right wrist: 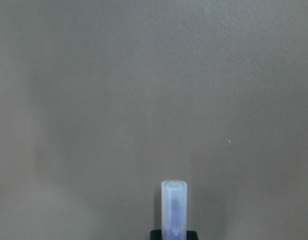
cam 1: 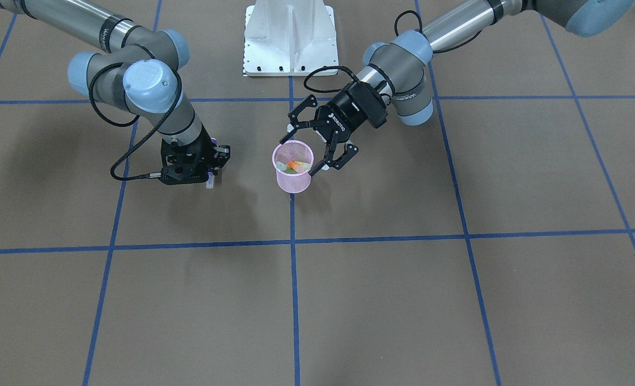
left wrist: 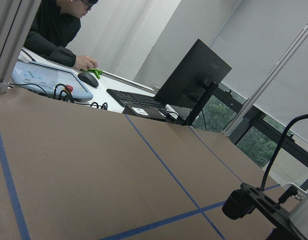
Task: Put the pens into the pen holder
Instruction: 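Lift the purple marker with the right gripper while the left arm withdraws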
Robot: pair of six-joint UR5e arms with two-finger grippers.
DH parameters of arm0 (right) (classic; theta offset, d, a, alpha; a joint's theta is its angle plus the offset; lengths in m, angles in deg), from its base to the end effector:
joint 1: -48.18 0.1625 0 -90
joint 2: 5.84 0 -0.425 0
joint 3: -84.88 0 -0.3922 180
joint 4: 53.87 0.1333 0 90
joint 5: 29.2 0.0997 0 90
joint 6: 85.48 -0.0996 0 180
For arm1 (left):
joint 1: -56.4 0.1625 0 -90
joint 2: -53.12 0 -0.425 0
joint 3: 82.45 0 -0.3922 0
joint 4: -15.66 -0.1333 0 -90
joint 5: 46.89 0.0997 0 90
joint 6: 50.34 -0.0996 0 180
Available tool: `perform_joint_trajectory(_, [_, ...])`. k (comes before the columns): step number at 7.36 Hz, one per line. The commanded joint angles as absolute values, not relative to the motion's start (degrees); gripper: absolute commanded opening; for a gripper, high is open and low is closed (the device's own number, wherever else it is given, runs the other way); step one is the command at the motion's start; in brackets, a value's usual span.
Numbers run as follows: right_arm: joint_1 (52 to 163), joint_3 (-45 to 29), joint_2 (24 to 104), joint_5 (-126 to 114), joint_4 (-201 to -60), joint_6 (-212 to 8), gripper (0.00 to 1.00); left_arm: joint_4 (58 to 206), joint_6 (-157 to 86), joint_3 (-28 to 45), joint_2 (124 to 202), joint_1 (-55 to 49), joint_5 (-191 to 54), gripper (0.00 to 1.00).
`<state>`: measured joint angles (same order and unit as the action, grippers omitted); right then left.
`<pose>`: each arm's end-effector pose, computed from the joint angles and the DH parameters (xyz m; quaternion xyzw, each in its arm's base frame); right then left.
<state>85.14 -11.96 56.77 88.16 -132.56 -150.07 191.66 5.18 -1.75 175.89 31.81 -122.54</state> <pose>-0.4690 -0.4624 0.3100 0.0082 -0.4346 -0.0009 0.9006 0.5231 -0.4131 0.2375 0.4621 0.6693 -0.0522 0.5795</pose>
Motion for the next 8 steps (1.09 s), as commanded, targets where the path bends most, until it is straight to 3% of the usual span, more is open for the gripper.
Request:
perform_joint_trajectory(1, [91.66,-16.17,56.22,88.4,-125.96,-149.91,0.0,190.39,5.12,-1.6,174.78,29.43,-123.01,0.99])
perform_joint_trajectory(5, [94.24,-17.42,54.99,79.22,-108.3,-149.91,0.0,177.34,6.0,-1.33,168.63,12.52,-148.4,1.0])
perform_joint_trajectory(8, [79.98,-17.07,54.11,56.78,-97.51,-143.06,0.0,169.82,5.04,-1.95,163.8,-4.29,-173.94,1.0])
